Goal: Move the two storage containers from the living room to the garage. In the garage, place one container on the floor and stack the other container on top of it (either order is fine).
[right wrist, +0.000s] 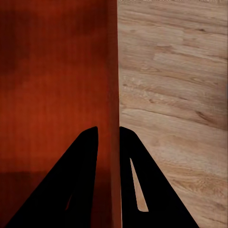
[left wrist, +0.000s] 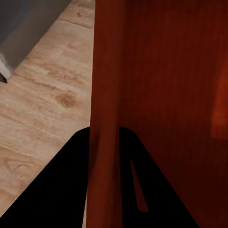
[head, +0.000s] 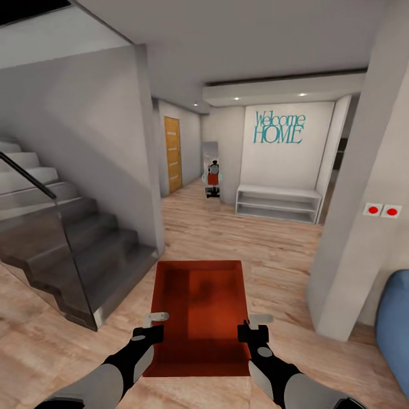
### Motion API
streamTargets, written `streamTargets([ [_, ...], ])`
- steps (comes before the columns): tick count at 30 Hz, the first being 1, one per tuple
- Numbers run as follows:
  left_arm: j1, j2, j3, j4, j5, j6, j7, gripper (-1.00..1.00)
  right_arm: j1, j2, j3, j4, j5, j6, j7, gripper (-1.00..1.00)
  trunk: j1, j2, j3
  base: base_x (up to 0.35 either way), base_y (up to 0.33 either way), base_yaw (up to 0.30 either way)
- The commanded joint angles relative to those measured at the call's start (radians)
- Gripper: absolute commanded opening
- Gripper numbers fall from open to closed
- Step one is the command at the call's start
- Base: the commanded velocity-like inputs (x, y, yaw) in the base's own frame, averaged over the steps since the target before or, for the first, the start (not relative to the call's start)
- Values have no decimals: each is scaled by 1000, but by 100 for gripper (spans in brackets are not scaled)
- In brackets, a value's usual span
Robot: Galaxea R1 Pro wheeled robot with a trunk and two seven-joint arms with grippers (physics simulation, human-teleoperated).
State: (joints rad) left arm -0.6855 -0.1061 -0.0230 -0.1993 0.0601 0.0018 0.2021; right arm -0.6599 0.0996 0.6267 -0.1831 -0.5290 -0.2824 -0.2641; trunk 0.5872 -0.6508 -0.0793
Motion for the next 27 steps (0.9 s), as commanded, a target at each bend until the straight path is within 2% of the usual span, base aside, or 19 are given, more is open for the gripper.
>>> streamTargets([
  [1,0,23,25,1,14,1,8,-100,-2,-12,-67,-4,-22,-7,-3,-100,1,-1,-2,322,0,0],
  [27,0,22,26,4,15,1,8,-100,-2,-12,-65,-3,-18,-27,2,-100,1,-1,-2,322,0,0],
])
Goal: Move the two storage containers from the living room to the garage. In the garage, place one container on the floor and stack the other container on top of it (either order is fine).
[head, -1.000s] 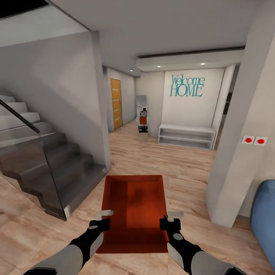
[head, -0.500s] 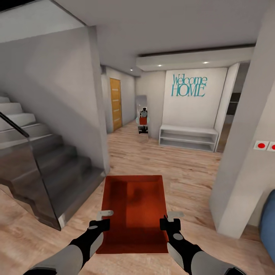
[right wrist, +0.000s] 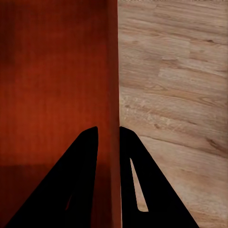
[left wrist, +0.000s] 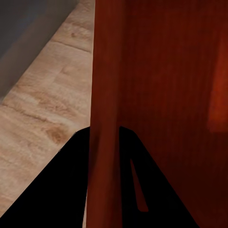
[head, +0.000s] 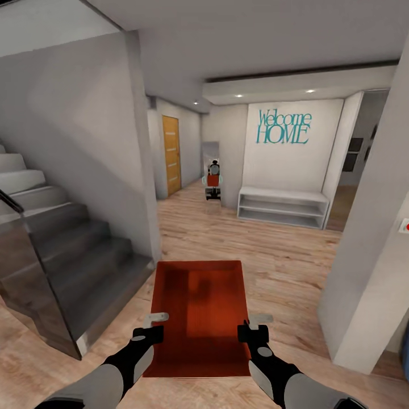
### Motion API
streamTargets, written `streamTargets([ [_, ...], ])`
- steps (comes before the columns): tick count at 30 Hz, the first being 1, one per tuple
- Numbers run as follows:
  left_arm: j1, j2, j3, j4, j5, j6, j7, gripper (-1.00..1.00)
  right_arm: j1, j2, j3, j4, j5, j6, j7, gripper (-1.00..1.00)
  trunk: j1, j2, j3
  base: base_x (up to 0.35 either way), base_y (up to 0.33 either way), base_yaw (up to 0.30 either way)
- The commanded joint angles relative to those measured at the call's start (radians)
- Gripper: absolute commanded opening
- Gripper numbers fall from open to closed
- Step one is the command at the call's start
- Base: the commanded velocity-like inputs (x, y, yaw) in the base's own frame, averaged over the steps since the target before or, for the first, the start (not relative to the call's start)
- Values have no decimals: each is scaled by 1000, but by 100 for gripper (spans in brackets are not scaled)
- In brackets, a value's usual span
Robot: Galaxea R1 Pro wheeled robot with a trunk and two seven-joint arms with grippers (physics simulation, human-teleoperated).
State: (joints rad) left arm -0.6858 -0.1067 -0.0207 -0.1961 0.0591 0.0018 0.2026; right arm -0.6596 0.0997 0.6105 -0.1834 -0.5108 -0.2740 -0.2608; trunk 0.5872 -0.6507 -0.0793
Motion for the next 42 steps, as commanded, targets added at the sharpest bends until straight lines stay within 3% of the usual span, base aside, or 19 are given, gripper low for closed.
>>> streamTargets([
  [1,0,23,23,1,16,1,8,-100,-2,-12,-49,-2,-36,-39,-1,-100,1,-1,-2,322,0,0],
  [35,0,21,22,2,16,1,7,-100,-2,-7,-41,0,-35,-74,-7,-100,1,-1,-2,322,0,-1],
  [42,0,22,22,3,16,1,5,-100,-2,-7,-41,1,-33,-74,-8,-100,1,-1,0,322,0,-181],
])
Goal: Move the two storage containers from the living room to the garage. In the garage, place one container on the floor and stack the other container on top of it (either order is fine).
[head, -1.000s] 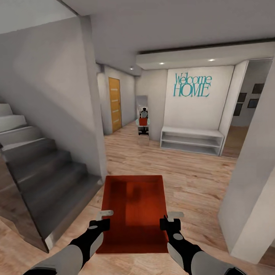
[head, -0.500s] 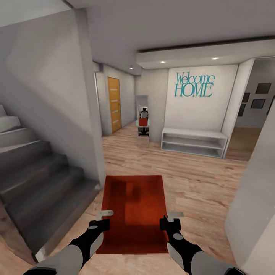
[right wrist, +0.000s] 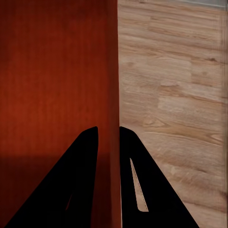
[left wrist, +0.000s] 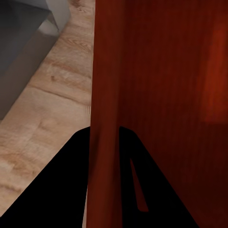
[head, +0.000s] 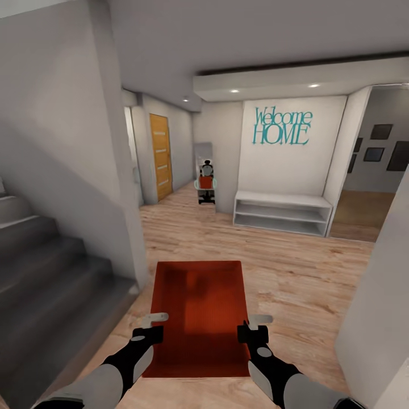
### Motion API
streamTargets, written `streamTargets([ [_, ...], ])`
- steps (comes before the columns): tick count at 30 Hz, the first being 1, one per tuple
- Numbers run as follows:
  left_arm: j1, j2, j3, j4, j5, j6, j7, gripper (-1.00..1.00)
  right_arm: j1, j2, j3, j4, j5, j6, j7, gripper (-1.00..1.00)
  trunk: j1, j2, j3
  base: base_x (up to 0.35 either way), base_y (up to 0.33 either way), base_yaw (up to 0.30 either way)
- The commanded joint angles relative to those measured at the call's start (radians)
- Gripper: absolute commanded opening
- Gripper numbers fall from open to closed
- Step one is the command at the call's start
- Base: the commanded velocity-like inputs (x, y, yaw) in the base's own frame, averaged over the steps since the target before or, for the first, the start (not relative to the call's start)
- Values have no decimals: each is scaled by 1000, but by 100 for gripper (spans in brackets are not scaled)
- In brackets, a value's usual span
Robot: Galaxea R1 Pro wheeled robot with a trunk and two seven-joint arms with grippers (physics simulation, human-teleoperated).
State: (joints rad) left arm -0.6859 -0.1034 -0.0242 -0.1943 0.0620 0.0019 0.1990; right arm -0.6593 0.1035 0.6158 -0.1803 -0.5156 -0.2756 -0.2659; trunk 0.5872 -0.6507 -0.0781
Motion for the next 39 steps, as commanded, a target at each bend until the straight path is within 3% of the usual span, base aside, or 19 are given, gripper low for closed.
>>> streamTargets([
  [1,0,18,26,1,13,1,8,-100,-2,-11,-47,-2,-29,-72,-3,-100,1,-1,-2,322,0,-187],
  [39,1,18,26,2,13,1,8,-100,-2,-13,-52,-2,-36,-73,-3,-100,1,-1,-2,322,0,-11],
])
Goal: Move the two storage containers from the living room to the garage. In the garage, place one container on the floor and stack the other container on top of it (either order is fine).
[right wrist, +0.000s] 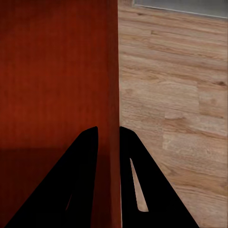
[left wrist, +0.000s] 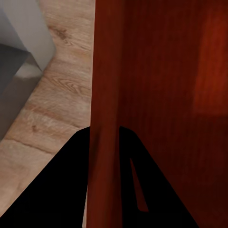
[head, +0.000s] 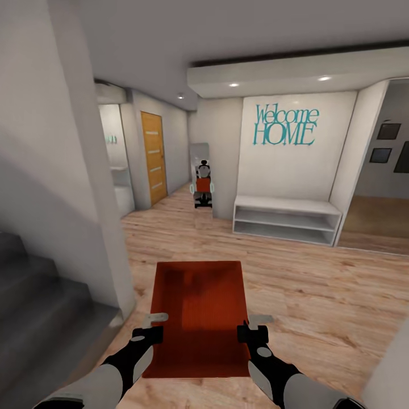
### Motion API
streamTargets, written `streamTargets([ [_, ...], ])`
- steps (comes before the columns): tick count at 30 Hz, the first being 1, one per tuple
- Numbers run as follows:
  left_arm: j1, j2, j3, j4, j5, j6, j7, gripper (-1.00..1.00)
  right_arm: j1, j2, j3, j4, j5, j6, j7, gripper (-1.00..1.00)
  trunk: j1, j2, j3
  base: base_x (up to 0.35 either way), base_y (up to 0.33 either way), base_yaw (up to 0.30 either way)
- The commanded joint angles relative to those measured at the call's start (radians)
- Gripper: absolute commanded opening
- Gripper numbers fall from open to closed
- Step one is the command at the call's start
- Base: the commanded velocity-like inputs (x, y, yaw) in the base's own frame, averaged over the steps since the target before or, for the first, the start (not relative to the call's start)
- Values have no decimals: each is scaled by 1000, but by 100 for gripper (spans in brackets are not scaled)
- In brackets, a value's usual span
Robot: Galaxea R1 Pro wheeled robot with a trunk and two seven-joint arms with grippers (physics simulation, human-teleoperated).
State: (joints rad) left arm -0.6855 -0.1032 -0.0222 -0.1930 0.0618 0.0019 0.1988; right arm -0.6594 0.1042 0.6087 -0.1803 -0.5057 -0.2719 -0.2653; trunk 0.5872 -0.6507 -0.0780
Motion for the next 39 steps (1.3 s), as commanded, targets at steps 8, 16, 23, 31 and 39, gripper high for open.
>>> streamTargets([
  [8,0,19,24,1,13,1,8,-100,-2,-13,-46,-2,-46,-76,-3,-100,1,-1,-2,322,0,0],
  [16,0,20,24,1,13,1,8,-100,-2,-14,-47,-2,-45,-76,-3,-100,1,-1,-2,322,0,0],
  [23,0,19,25,25,12,0,8,-100,-2,-15,-46,-2,-46,-76,-3,-100,1,-1,-2,322,0,0],
  [31,0,8,11,26,7,-2,6,-100,-2,-1,81,1,-78,-1,-1,-100,1,-2,-2,241,0,0],
  [39,0,15,-8,27,8,-2,-3,-100,-2,-8,247,7,-249,-11,-21,-100,1,-2,-2,0,0,0],
])
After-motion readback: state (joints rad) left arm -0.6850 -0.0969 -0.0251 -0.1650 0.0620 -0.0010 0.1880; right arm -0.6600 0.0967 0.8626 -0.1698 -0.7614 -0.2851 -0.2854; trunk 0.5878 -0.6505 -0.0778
